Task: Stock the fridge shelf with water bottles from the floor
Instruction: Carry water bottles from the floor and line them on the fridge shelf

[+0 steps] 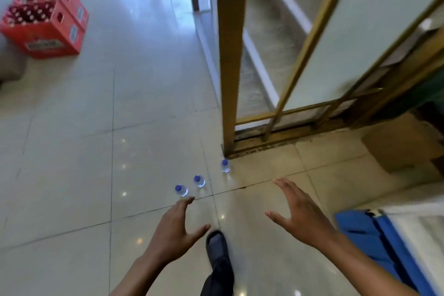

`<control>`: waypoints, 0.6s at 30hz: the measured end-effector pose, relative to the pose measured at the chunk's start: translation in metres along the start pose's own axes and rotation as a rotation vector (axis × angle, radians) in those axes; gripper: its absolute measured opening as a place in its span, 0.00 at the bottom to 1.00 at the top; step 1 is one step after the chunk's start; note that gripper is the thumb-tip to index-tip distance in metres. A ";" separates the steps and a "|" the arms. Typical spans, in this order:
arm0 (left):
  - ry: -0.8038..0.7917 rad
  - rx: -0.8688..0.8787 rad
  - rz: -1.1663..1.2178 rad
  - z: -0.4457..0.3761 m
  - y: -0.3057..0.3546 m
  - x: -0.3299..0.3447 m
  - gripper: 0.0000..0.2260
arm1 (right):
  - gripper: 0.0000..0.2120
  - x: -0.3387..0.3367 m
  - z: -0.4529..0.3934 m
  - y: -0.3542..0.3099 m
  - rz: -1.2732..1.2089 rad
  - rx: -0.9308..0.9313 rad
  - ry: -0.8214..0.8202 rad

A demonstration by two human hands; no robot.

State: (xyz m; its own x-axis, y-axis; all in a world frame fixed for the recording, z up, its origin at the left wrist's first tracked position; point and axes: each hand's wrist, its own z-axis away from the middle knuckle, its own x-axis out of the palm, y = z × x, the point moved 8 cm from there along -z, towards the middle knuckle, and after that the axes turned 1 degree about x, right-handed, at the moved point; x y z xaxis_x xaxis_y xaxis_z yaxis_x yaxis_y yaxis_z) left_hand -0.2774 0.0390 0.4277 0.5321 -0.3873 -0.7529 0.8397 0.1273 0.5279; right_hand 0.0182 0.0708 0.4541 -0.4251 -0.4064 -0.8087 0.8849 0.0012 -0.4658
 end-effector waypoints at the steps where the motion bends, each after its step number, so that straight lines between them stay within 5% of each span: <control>1: 0.006 -0.017 0.022 -0.018 -0.017 0.006 0.38 | 0.39 0.019 -0.026 -0.006 0.012 -0.022 -0.023; 7: 0.013 -0.195 0.189 -0.128 -0.135 0.089 0.37 | 0.39 0.158 -0.166 -0.001 0.128 -0.080 -0.175; 18: 0.259 -0.659 0.731 -0.300 -0.309 0.330 0.38 | 0.43 0.398 -0.401 0.152 -0.199 0.137 -0.069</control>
State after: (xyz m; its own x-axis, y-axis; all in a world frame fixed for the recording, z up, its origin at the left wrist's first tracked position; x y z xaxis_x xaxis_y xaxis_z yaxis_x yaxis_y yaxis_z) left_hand -0.3291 0.1454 -0.1017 0.8806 0.1867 -0.4355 0.1505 0.7614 0.6306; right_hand -0.0933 0.2752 -0.0827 -0.5839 -0.4474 -0.6774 0.8045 -0.2075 -0.5565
